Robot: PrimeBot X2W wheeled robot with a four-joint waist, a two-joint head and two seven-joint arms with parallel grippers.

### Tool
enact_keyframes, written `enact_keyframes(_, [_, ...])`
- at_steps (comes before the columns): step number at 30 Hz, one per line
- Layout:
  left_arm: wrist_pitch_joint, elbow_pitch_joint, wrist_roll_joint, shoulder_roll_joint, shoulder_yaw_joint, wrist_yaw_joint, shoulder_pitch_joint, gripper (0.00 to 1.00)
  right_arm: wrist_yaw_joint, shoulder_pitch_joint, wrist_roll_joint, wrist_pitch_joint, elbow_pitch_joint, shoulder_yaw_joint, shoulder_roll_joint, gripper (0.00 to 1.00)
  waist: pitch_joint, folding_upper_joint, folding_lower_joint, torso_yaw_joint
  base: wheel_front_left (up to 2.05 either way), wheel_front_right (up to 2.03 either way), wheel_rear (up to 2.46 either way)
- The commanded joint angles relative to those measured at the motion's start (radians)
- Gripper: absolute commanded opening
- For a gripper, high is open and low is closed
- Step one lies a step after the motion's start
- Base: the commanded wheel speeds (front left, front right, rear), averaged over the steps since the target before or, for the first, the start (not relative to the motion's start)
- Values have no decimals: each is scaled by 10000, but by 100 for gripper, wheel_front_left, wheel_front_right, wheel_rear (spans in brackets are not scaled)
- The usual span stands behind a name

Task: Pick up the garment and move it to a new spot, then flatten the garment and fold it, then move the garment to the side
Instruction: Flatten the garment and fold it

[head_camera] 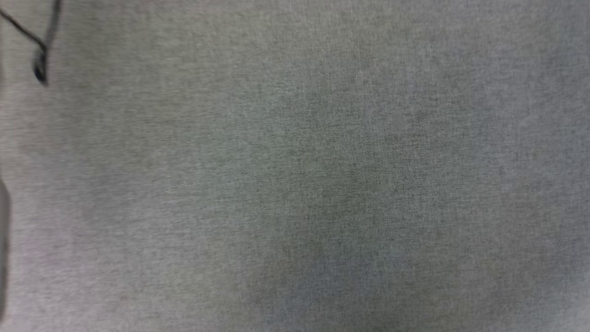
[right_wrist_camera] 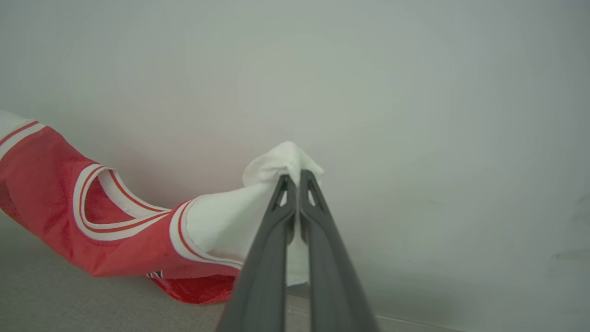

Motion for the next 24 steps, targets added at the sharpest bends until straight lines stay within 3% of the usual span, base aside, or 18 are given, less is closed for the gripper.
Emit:
enact_keyframes(1, [-121,-109,-176,-15,107,-81,673,0,-9,621,194,-26,-232,216,-221,0,-344,0,-1,177,0,0,0])
enact_keyframes(7, [-359,-932,-561,139,300,-114,3272,0,-10,3132,1018,138,-1247,378,-857,0,-1355,0,-1,432,0,0,0])
enact_keyframes(12, [-428,-2181,-800,364,488,304,5809,0,-9,5524,1313,580,-2298,26,-1236,0,-2247,0,-1,505,0,0,0])
enact_keyframes(20, [-290,-5006,-1166,1071,828,1608,10035,0,-9,9363,1008,1865,-4251,-1276,-1284,0,-3315,0,-1,453,0,0,0])
enact_keyframes(24, [-71,-6502,-1548,1271,1076,2373,12227,0,-9,11523,783,2559,-5285,-2430,-926,0,-3853,0,-1,575,0,0,0])
